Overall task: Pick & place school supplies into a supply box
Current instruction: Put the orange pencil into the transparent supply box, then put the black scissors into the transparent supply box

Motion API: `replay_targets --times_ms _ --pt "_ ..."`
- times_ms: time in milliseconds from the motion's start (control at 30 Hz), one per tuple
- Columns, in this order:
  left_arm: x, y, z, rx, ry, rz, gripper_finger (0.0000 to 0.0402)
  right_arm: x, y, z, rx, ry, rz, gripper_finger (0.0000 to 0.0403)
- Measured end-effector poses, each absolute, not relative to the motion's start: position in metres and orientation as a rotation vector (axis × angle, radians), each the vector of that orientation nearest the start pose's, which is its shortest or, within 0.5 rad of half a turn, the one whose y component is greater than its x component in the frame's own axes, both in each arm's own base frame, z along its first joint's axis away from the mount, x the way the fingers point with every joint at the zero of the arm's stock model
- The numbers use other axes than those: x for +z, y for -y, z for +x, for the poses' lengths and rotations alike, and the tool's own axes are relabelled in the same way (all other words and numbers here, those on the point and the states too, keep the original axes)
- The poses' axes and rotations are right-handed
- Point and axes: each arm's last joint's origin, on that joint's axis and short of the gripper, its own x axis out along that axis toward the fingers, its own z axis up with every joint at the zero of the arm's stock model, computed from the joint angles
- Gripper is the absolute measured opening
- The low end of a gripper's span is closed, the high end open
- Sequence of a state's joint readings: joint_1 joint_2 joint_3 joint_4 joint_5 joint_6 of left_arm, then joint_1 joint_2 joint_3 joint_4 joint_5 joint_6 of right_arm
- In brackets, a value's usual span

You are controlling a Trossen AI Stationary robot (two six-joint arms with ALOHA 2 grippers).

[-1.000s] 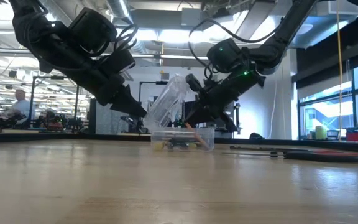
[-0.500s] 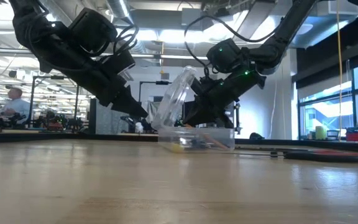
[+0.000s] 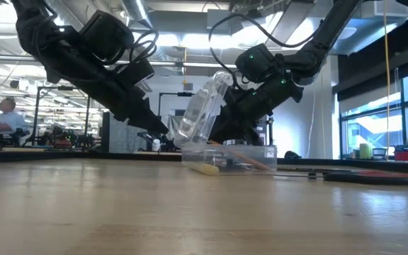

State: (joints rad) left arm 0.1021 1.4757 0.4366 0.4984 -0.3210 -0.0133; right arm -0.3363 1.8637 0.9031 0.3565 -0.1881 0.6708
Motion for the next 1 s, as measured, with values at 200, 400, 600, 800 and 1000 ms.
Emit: replay_targets --times_ms 200,400,600,800,1000 --pt "0.1365 -0.0362 0.2501 0.422 -0.539 0.045 0.0072 0.1352 0.115 0.3464 -0.33 -0.52 0.811 0.0061" --pt "0.1365 -0.0361 0.2501 0.421 -0.539 0.045 0.0072 0.1352 0.1147 0.3464 -0.32 -0.523 0.816 0.0096" --pt "0.1365 -0.0362 0.25 0.421 -0.539 0.045 0.0072 0.1356 0.1126 0.3467 -0.248 -0.541 0.836 0.0111" --pt "0.1365 -0.0362 0.25 0.421 -0.54 0.046 0.0072 0.1362 0.1108 0.347 -0.186 -0.553 0.855 0.0112" --pt "0.1365 -0.0361 0.25 0.421 -0.54 0.046 0.0072 0.1391 0.1123 0.3485 -0.184 -0.518 0.873 0.0112"
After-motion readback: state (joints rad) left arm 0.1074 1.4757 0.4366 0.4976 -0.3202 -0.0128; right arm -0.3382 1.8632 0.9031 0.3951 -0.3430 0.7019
